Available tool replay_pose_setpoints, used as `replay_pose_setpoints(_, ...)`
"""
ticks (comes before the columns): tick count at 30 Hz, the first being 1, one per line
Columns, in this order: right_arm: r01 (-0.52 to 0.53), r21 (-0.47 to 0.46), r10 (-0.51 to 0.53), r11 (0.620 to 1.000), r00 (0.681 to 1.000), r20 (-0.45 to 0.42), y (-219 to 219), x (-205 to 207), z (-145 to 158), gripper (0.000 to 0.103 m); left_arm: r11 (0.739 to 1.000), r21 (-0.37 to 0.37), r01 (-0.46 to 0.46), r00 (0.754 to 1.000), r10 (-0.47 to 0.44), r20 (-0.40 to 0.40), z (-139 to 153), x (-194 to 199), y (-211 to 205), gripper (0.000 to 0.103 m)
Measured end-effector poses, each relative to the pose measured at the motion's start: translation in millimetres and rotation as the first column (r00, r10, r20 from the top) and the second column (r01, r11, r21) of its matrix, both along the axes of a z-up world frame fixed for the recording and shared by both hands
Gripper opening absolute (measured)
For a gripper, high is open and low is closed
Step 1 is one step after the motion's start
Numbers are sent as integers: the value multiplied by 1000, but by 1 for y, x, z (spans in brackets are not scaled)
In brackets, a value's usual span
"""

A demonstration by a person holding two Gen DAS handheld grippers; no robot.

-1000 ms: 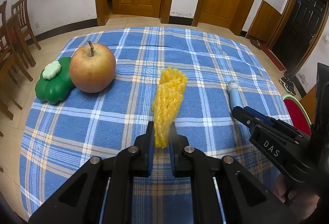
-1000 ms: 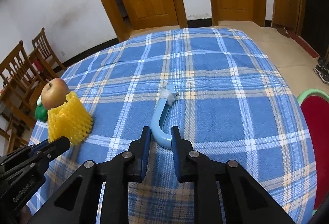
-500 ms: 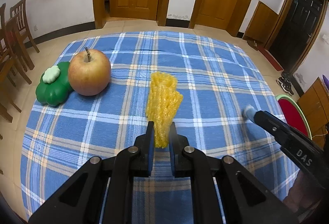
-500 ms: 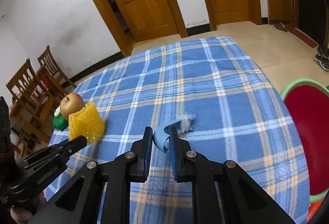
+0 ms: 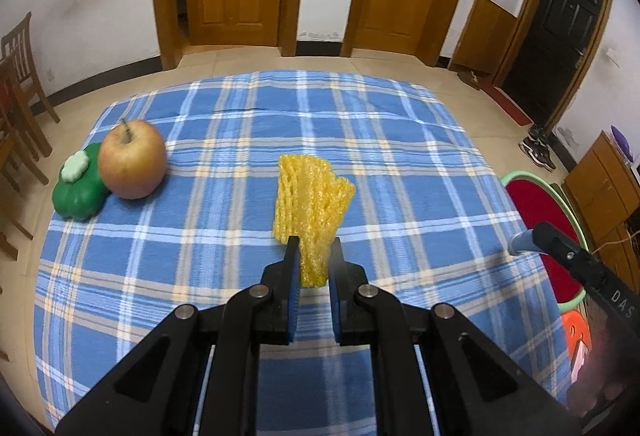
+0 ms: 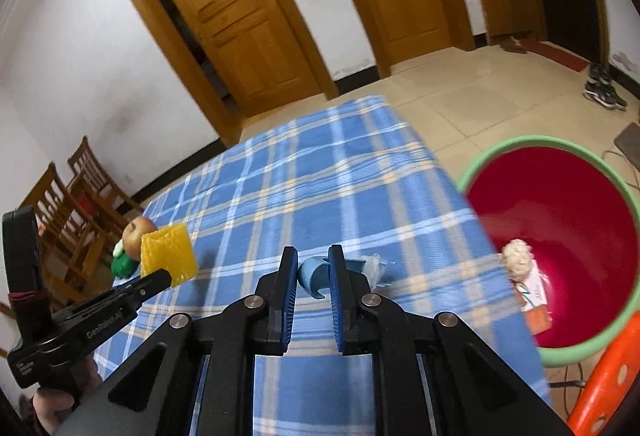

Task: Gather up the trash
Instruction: 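Carry the foam net and light-blue item over the red bucket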

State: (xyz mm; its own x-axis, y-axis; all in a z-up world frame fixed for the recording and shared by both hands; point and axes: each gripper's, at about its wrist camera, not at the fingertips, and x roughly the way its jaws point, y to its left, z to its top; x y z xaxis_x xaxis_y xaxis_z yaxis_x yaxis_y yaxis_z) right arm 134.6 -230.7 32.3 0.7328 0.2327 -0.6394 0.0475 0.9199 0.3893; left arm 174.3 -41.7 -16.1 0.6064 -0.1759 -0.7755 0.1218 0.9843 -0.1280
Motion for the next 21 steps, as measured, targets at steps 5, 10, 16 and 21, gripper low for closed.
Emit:
replay_pose_setpoints(5,65,13,-65,998,998,8,-30,-14,3,15,999,4,39,999,-39,3,3,-2,-21,11)
replay_pose_setpoints(10,130,29,-130,991,991,3,-60,-26,1,15,997,9,78,997,-78,-1,4,-5,-42,11)
replay_pose_setpoints(16,192,46,-191,980,981,-23,-89,-34,-9,15,992,19,126,992,-126,-5,5,-5,-68,11)
replay_pose_setpoints(21,227,67,-224,971,973,-51,-107,-41,-16,17,985,28,168,986,-168,-8,5,-6,-89,11)
